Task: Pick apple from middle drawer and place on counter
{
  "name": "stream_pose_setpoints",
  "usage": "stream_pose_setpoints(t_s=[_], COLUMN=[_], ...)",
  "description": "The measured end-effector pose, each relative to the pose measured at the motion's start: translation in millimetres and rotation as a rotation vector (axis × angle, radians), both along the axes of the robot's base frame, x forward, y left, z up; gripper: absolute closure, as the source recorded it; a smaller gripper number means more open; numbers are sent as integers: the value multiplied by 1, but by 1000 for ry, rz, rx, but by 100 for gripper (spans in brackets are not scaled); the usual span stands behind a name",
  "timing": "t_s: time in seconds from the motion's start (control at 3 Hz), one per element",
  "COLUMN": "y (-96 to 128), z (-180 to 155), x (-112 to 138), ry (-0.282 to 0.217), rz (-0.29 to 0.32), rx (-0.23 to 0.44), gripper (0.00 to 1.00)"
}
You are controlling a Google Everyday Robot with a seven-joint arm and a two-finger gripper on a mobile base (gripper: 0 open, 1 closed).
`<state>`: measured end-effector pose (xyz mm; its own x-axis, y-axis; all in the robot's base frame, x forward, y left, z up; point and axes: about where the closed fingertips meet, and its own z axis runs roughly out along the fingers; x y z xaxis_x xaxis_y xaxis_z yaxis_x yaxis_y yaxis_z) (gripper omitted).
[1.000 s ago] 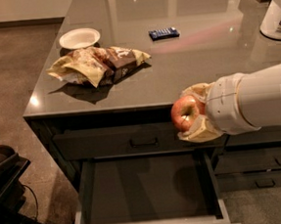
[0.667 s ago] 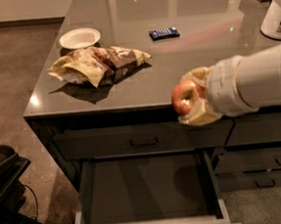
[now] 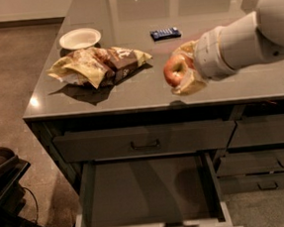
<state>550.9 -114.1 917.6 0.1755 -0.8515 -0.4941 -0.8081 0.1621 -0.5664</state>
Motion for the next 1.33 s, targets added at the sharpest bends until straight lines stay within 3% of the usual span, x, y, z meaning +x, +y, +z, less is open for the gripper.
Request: stream_pose_setpoints(t_s=[0.67, 1.33], y=[19, 19], z=[-28, -30], x=[57, 59], ry=[42, 45], rz=[67, 67], rx=[89, 92], gripper=[100, 58])
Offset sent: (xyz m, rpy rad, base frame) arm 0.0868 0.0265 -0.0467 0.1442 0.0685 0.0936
